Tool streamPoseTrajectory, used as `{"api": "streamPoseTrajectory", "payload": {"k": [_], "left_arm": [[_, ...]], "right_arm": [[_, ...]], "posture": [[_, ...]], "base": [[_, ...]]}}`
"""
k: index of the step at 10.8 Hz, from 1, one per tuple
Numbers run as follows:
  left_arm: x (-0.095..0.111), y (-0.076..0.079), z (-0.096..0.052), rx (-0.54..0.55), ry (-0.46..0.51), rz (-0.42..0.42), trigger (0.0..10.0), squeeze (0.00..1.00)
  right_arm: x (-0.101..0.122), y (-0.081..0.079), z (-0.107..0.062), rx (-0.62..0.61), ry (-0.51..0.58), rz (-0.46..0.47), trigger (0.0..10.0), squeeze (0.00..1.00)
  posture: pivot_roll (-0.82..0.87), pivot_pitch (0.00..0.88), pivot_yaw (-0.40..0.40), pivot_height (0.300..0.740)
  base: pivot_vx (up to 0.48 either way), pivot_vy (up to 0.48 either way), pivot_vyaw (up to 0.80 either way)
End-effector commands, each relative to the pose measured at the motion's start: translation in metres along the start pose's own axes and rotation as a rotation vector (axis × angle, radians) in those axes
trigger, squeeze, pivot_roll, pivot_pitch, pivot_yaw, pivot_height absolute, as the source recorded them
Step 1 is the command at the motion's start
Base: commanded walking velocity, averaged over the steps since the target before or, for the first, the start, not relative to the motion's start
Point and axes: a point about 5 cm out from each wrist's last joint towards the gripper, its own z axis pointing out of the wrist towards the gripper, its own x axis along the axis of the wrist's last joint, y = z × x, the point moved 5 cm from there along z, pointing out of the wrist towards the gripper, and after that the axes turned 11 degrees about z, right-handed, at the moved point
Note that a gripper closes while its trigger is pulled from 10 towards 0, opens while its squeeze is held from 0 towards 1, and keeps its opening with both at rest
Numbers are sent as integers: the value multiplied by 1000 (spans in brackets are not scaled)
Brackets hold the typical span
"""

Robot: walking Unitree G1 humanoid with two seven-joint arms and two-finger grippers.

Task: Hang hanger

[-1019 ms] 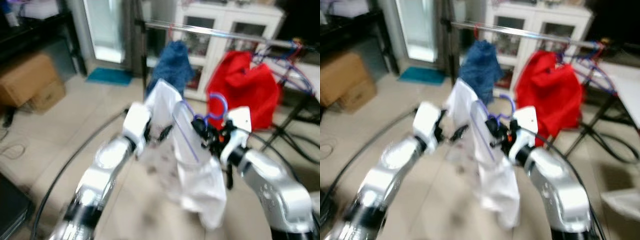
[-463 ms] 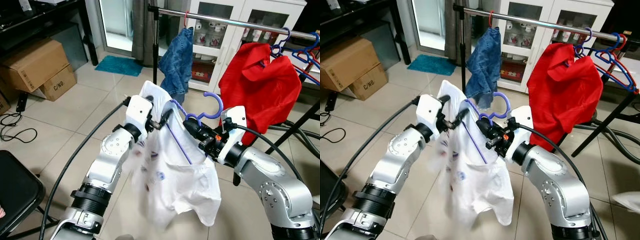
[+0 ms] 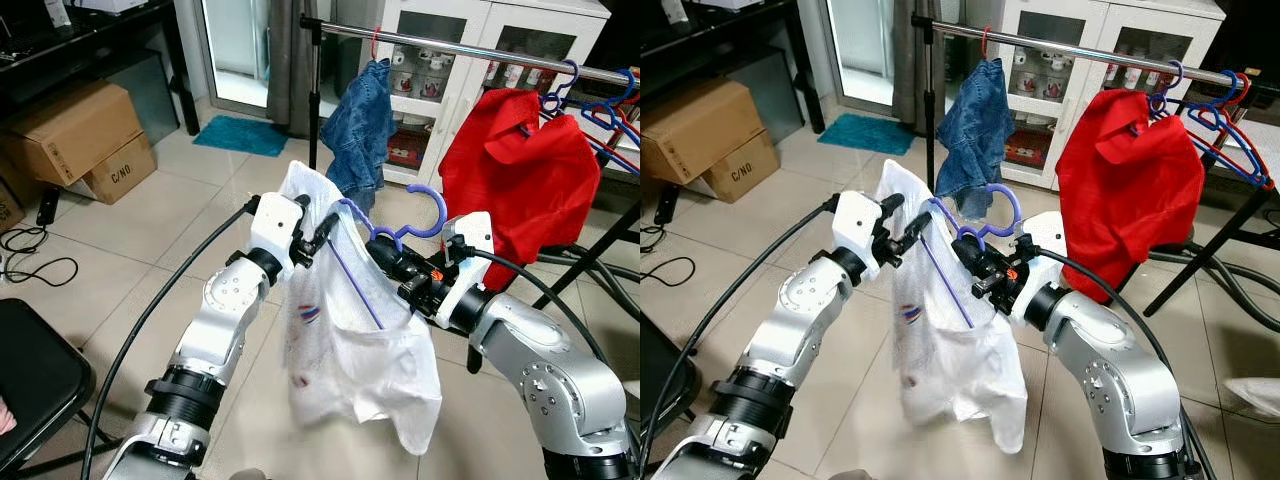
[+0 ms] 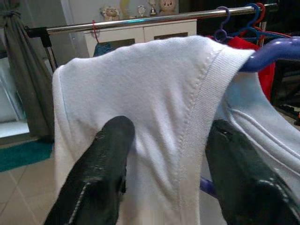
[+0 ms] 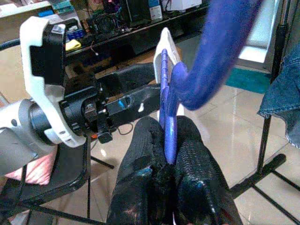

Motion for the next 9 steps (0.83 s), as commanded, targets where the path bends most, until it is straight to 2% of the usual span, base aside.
{"api": "streamPoseTrajectory", "payload": {"k": [1,9], "left_arm": [[5,-2,3,-1,16,17,0,0],[6,-7,6,-8,28,26,0,0]], "right_arm": [[12,-4,-1,20,32,-20,10000,0],[10,-6,-2,43,19,-20,10000,0]], "posture": [[56,0,-29,740],[57,0,-28,740]], "base": [[0,0,0],[0,0,0]]}}
